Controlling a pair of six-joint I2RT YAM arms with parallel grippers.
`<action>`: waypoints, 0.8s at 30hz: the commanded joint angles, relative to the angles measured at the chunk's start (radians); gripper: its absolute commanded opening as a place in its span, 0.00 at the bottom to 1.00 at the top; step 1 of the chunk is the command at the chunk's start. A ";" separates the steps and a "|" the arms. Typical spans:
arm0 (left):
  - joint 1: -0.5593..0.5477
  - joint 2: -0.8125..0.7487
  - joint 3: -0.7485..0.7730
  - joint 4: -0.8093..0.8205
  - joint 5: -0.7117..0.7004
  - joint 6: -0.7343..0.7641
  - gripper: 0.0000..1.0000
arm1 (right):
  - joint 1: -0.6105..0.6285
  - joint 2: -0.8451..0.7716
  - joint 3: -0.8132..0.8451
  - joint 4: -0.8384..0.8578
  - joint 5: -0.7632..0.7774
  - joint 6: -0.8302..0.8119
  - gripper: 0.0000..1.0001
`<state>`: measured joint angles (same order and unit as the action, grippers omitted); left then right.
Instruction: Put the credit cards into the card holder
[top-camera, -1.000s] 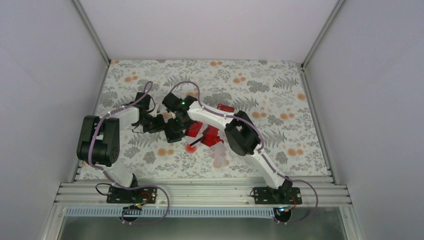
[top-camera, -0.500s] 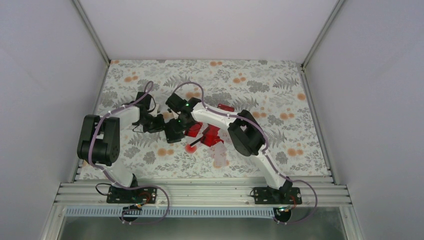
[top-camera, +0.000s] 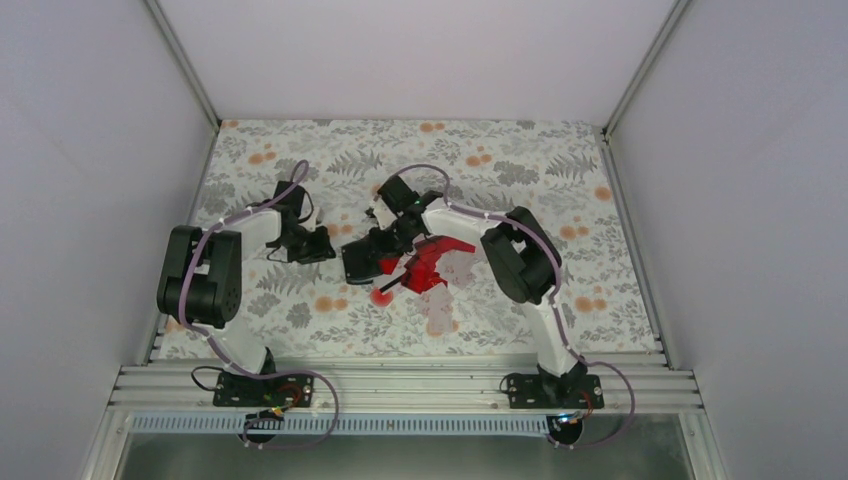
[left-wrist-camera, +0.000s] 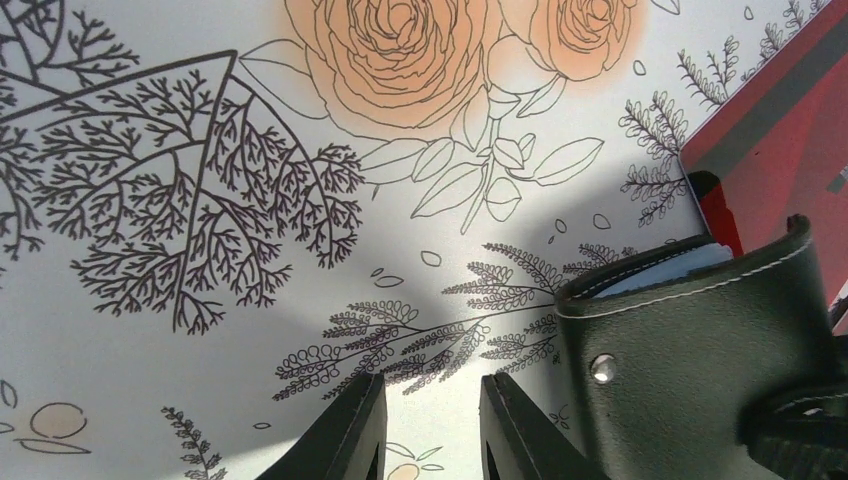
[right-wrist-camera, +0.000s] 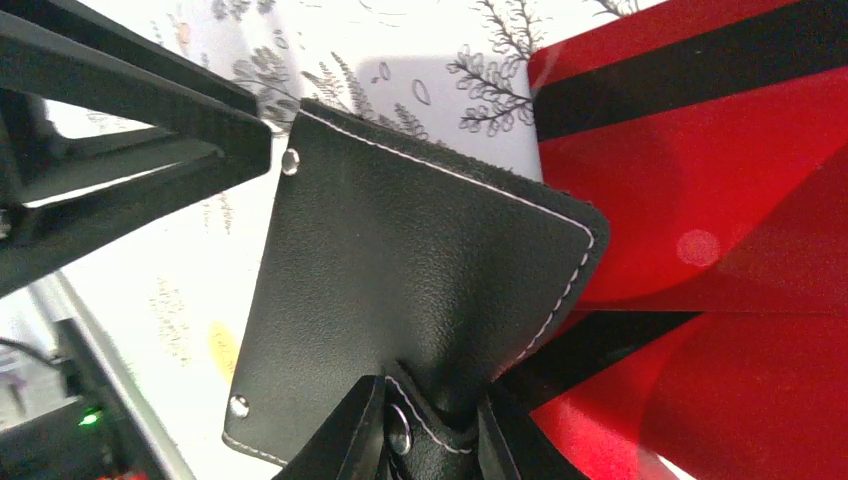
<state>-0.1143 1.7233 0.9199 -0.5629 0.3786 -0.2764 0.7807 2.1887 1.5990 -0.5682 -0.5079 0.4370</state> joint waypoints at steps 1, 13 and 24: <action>-0.005 0.099 -0.064 0.022 -0.183 0.010 0.26 | -0.010 0.006 0.024 0.025 -0.168 -0.017 0.14; -0.004 -0.245 -0.026 -0.048 0.024 -0.115 0.74 | -0.016 0.050 0.092 -0.049 -0.100 -0.006 0.16; 0.079 -0.463 -0.008 -0.035 0.212 -0.254 0.87 | -0.061 -0.062 0.141 -0.015 -0.142 0.059 0.14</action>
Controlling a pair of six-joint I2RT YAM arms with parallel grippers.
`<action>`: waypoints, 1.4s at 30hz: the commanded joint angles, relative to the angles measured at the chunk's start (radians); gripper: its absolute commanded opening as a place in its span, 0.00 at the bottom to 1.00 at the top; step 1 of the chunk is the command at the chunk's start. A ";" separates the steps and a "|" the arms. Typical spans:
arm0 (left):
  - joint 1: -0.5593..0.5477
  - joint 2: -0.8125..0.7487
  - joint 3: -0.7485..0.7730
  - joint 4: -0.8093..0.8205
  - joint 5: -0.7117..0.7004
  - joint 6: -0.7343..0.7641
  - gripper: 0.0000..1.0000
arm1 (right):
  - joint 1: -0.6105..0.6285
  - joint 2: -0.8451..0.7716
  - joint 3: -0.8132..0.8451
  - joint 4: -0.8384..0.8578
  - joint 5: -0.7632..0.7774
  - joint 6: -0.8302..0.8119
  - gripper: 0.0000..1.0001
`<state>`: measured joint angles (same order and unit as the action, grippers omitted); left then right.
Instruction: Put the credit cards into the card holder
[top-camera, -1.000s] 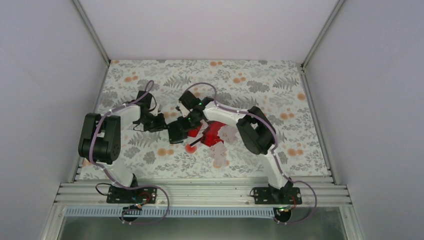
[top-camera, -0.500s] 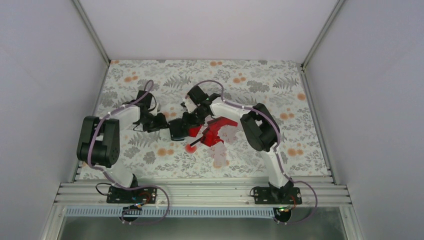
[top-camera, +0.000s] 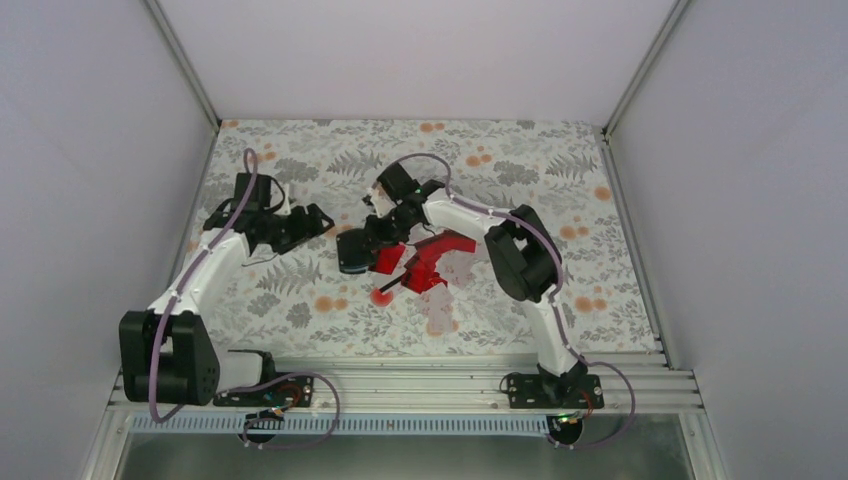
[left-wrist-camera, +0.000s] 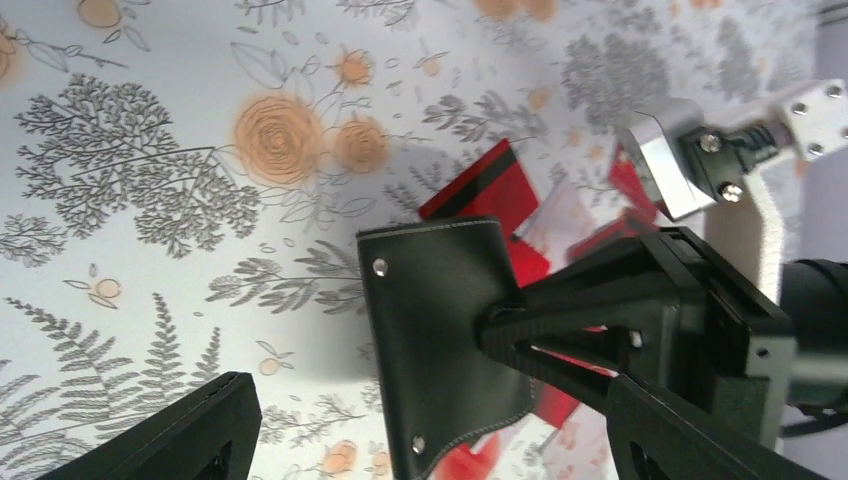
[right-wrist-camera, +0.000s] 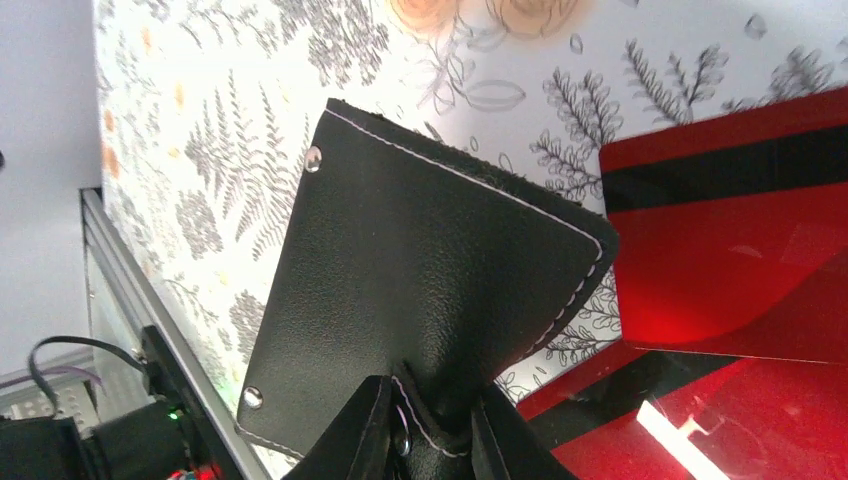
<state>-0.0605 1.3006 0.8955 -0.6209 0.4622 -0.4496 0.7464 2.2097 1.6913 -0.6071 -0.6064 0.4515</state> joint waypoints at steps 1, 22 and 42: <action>0.027 -0.046 0.022 0.028 0.146 -0.093 0.85 | -0.033 -0.089 0.059 0.020 -0.046 0.055 0.14; 0.046 0.028 0.154 0.098 0.324 -0.299 0.57 | -0.061 -0.150 0.190 0.116 -0.194 0.194 0.14; 0.044 0.085 0.250 0.102 0.324 -0.251 0.02 | -0.067 -0.113 0.344 -0.171 0.064 0.056 0.82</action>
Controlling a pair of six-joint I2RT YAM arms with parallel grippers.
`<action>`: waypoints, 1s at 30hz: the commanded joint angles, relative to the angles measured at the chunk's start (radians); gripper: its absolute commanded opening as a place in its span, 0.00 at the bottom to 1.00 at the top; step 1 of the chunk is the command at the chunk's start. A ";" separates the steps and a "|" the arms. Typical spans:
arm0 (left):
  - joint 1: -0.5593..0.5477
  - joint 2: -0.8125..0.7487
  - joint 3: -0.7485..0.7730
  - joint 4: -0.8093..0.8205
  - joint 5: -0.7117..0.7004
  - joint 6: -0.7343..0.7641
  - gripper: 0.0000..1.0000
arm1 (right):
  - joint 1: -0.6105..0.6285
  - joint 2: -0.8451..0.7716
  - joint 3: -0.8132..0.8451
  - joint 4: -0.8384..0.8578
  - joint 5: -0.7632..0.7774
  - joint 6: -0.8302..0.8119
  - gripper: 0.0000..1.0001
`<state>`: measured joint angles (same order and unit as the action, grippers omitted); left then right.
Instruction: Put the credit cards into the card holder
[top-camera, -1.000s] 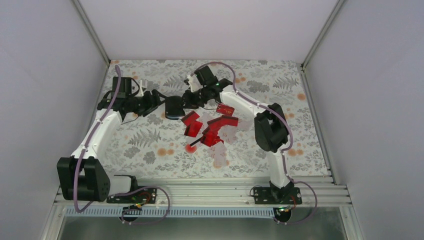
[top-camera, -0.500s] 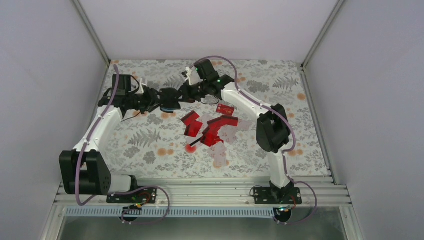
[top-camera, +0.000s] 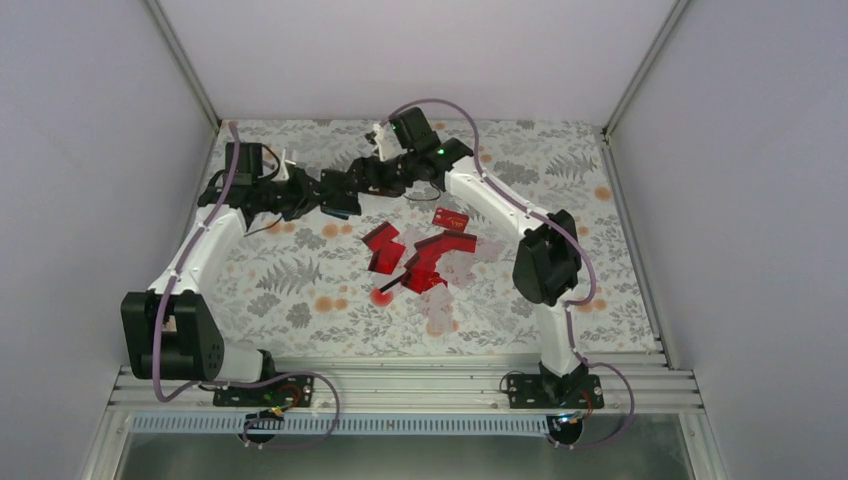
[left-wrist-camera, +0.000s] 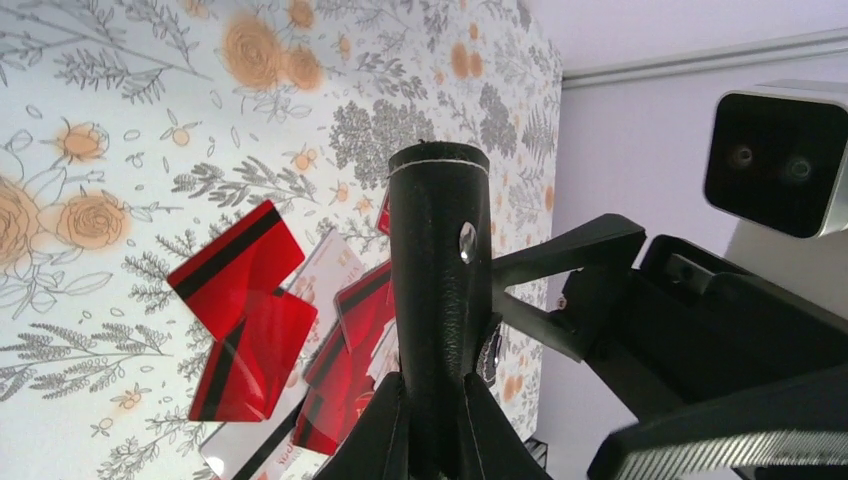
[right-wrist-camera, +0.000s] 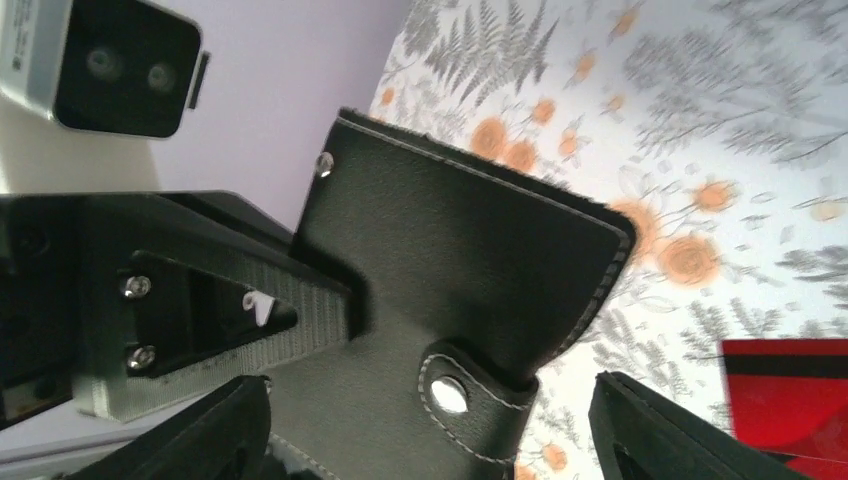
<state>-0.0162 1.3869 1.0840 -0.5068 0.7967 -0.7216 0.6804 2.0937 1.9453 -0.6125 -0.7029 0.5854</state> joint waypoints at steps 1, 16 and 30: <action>-0.004 -0.001 0.075 -0.026 -0.026 0.033 0.02 | -0.002 0.001 0.103 -0.204 0.206 -0.093 0.83; -0.201 0.076 0.255 -0.178 -0.360 0.132 0.02 | 0.047 -0.036 0.132 -0.264 0.271 -0.035 0.53; -0.268 0.092 0.304 -0.193 -0.410 0.165 0.02 | 0.048 -0.031 0.139 -0.238 0.316 0.066 0.42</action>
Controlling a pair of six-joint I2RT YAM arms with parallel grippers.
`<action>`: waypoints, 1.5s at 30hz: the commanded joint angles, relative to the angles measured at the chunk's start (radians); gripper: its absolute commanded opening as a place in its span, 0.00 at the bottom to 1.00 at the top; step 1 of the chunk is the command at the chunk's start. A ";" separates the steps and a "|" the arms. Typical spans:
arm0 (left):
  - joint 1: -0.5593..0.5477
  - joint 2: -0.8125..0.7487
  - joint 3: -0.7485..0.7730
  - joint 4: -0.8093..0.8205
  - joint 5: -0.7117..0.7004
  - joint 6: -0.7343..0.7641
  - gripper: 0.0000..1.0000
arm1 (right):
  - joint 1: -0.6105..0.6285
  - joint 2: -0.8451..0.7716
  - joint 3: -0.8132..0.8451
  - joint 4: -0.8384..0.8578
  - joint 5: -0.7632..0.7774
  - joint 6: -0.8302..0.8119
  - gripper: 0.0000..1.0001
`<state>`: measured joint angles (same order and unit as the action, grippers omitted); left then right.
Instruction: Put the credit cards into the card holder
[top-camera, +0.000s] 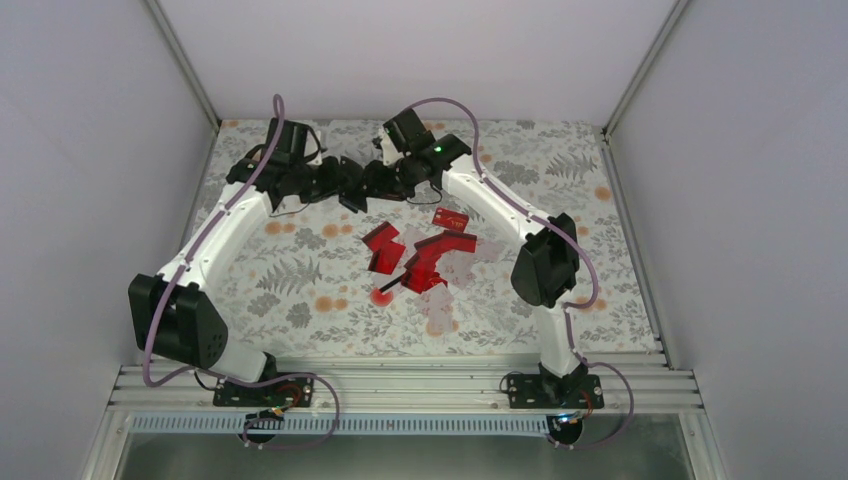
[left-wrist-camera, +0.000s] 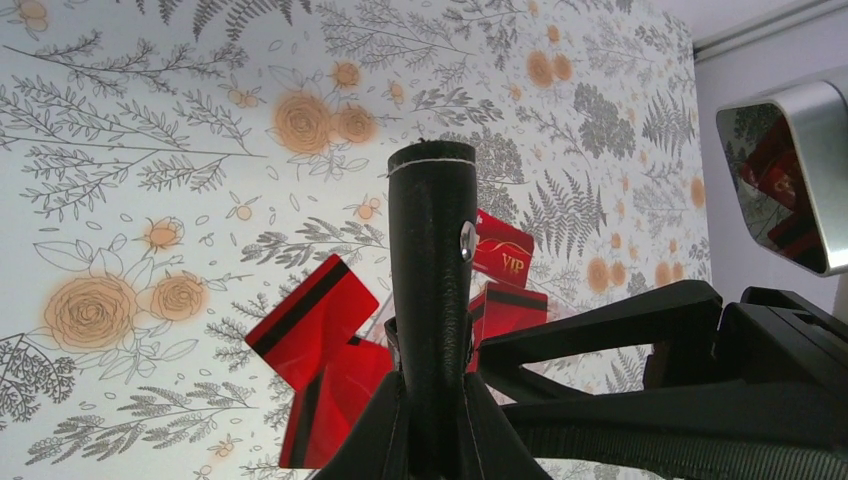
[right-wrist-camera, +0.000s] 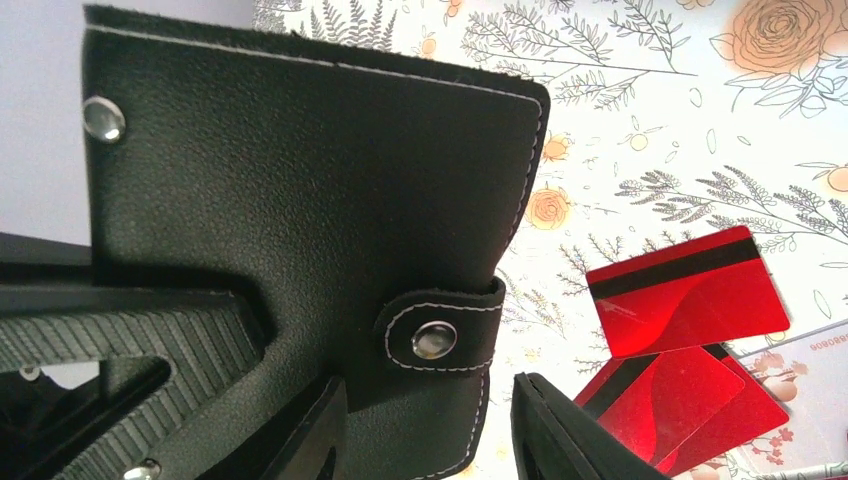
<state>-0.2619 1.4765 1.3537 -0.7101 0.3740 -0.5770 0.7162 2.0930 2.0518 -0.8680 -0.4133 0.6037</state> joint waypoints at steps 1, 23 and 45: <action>-0.027 0.002 0.036 0.010 0.014 0.023 0.02 | 0.012 -0.030 0.033 0.019 0.032 0.051 0.42; -0.060 -0.018 0.036 0.062 0.063 0.068 0.02 | 0.002 -0.008 -0.030 -0.012 0.065 0.063 0.19; -0.061 -0.043 0.029 0.077 0.066 0.064 0.02 | -0.012 -0.045 -0.107 -0.034 0.120 0.042 0.04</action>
<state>-0.3119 1.4818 1.3556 -0.7113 0.3737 -0.5152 0.7120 2.0712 1.9976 -0.8547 -0.3721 0.6594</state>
